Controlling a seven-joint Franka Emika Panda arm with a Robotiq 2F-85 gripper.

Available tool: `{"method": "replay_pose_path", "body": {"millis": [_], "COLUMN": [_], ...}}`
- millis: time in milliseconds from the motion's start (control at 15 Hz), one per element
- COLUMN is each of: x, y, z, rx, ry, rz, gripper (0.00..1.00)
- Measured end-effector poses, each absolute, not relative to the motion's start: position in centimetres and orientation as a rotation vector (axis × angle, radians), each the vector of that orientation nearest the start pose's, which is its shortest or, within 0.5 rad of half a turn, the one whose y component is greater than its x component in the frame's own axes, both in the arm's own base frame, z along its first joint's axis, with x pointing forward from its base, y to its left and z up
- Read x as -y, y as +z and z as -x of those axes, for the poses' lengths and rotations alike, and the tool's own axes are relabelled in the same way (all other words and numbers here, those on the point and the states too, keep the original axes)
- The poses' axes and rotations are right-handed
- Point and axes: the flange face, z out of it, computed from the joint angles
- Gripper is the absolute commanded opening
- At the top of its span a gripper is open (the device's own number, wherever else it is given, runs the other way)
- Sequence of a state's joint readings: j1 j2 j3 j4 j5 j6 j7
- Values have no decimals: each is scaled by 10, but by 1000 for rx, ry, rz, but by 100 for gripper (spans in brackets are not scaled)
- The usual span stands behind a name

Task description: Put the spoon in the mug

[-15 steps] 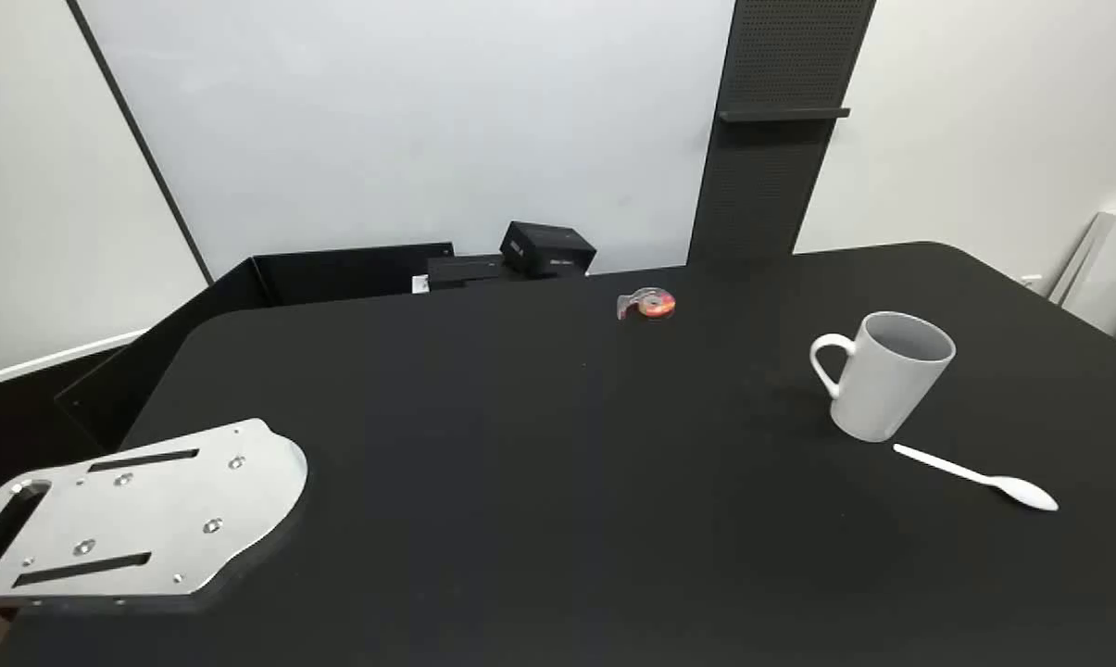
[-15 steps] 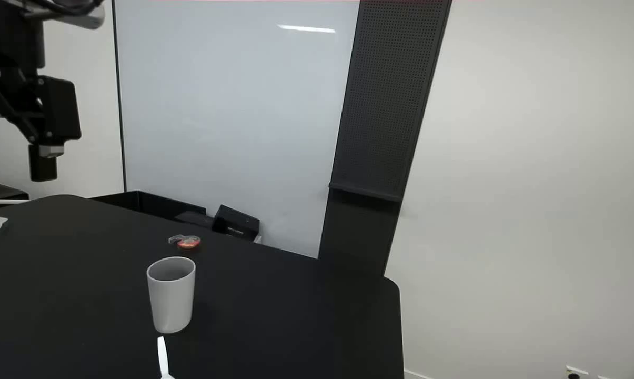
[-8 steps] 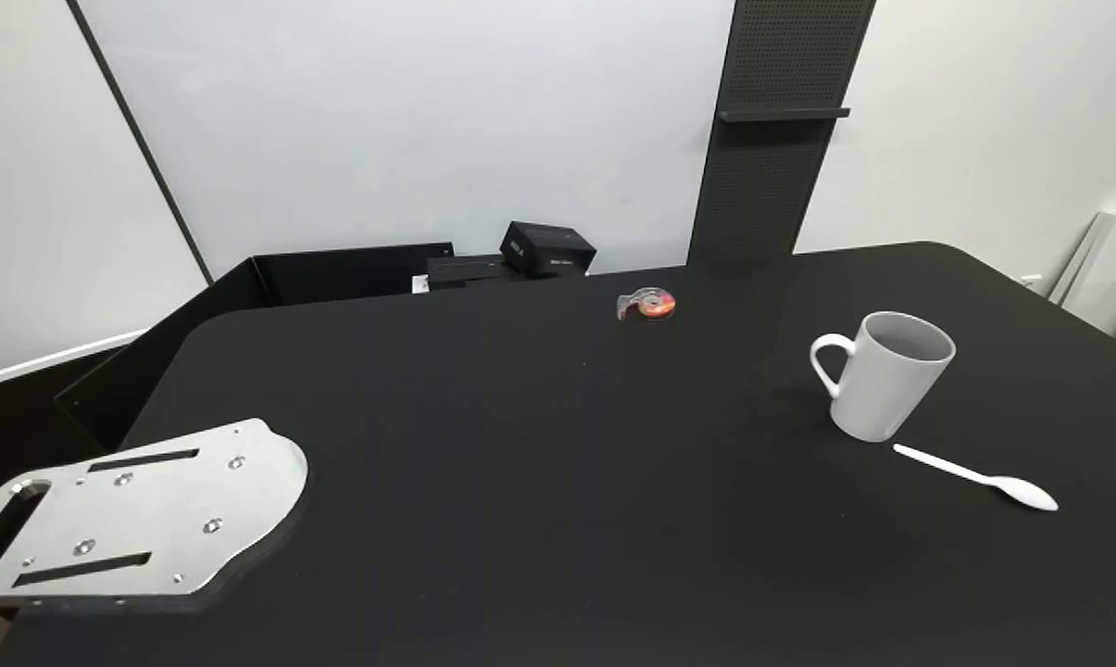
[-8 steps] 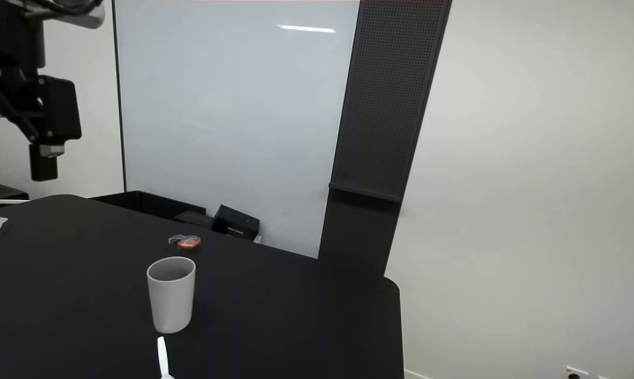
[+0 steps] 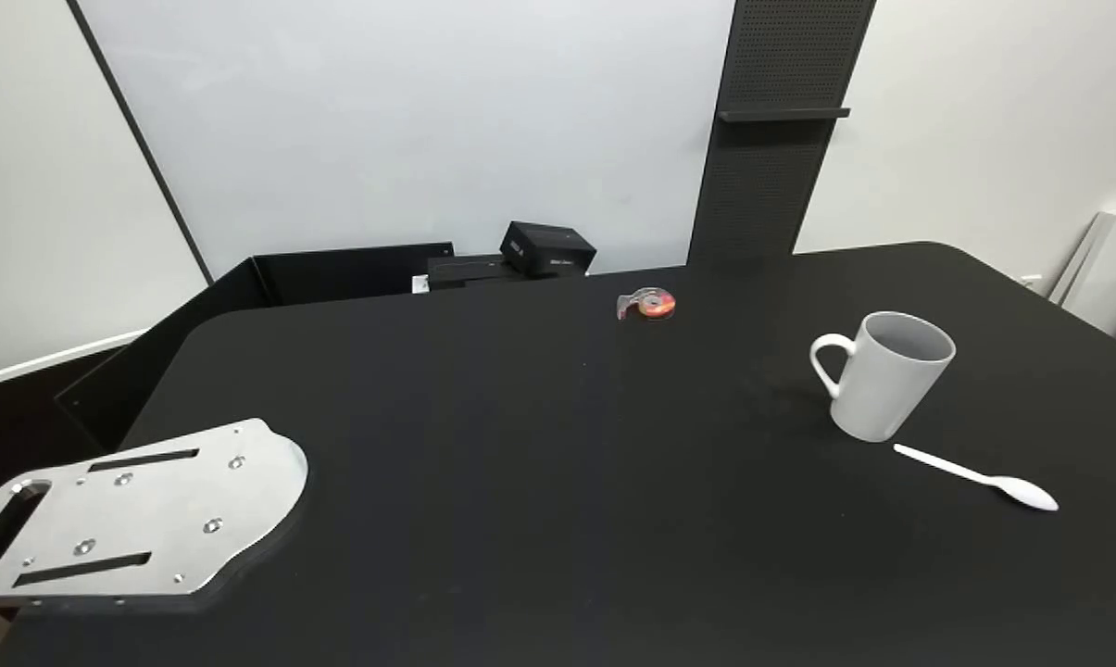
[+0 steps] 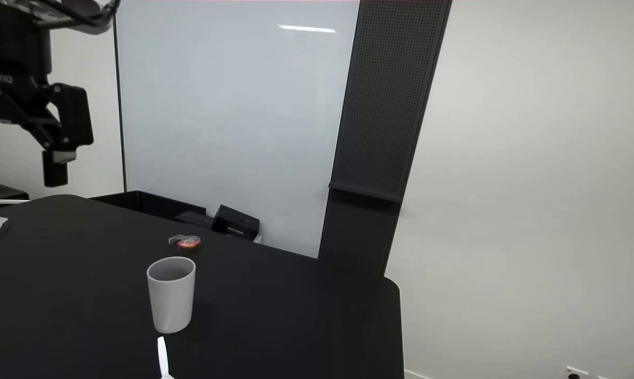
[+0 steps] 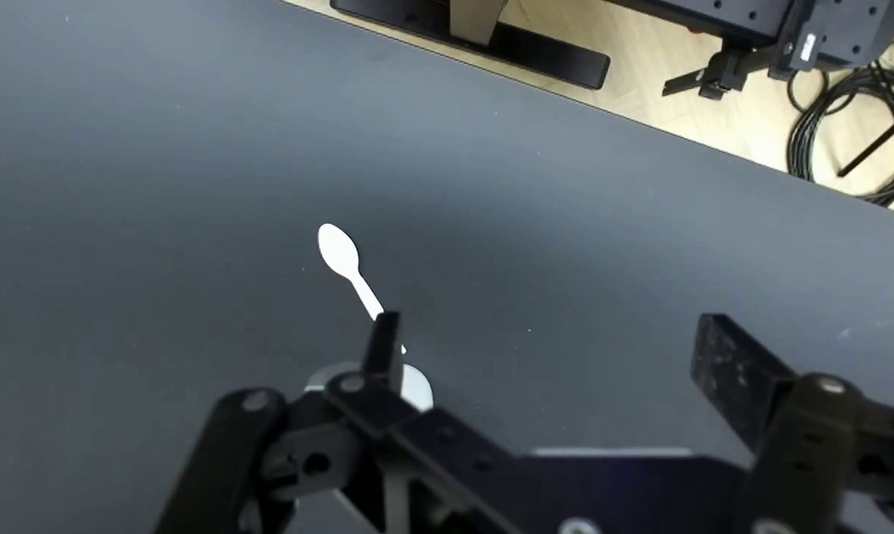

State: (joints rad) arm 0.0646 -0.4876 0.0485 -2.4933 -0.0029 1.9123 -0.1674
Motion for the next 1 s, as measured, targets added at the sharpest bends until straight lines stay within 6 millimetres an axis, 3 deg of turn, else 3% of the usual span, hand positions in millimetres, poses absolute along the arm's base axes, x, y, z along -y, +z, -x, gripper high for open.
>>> {"method": "replay_pose_path", "body": {"millis": [333,533,733,1000], "x": [9,47,77,91], "y": [435,421,396,352], "z": [-392,-401,-412,-428], "rx": [837,993,1131,1228], "ry": [62,-14,-78,-121], "rz": [3077,3034,2971,2895], "gripper": [100,100,100,100]}}
